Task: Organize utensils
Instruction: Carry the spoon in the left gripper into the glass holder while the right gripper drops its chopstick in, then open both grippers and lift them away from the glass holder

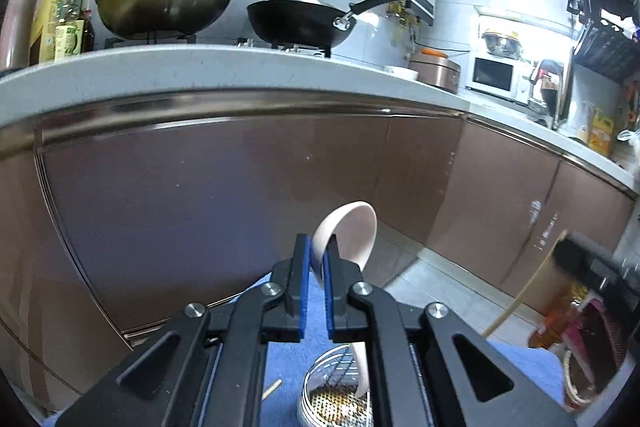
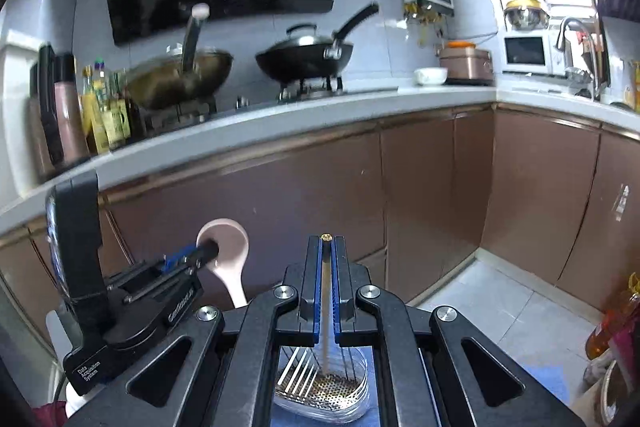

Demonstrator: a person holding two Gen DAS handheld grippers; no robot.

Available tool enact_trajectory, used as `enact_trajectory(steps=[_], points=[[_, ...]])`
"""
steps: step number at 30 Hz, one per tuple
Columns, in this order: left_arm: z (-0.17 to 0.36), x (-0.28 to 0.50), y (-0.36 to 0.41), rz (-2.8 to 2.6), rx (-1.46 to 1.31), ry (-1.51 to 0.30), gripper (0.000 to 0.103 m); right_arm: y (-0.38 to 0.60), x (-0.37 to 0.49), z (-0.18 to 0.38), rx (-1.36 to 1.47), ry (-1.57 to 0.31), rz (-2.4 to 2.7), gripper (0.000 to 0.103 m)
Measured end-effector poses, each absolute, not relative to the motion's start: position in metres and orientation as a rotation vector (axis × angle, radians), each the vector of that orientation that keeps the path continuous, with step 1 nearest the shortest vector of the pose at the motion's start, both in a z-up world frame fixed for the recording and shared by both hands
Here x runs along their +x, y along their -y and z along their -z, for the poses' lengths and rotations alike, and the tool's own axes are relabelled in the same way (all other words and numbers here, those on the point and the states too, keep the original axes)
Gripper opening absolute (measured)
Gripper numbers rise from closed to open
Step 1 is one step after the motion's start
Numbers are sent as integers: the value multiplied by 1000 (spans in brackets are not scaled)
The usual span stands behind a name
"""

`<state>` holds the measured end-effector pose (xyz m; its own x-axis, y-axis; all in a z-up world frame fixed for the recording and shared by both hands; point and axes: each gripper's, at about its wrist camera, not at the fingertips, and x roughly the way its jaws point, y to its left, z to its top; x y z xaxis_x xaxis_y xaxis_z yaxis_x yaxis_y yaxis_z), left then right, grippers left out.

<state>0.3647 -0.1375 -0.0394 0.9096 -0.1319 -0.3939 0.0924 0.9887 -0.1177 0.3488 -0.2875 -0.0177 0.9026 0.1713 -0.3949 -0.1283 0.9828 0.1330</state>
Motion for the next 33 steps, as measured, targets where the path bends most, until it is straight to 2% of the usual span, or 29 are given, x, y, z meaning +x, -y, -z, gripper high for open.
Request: enact_trajectory(steps=[6, 10, 14, 17, 24, 31, 33], points=[[87, 375, 143, 145, -81, -455, 8, 287, 357, 78, 99, -519, -168, 7], [92, 369, 140, 177, -89, -460, 9, 291, 350, 83, 117, -525, -166, 21], [88, 362, 132, 222, -102, -475, 17, 295, 335, 71, 129, -505, -154, 26], [78, 347, 125, 234, -103, -458, 20, 294, 323, 63, 132, -498, -146, 27], [39, 306, 105, 252, -85, -415, 20, 300, 271, 43, 144, -490, -123, 27], [-7, 248, 69, 252, -66, -422, 20, 302, 197, 2, 145, -443, -81, 27], [-19, 233, 59, 249, -69, -427, 23, 300, 174, -12, 143, -419, -79, 27]])
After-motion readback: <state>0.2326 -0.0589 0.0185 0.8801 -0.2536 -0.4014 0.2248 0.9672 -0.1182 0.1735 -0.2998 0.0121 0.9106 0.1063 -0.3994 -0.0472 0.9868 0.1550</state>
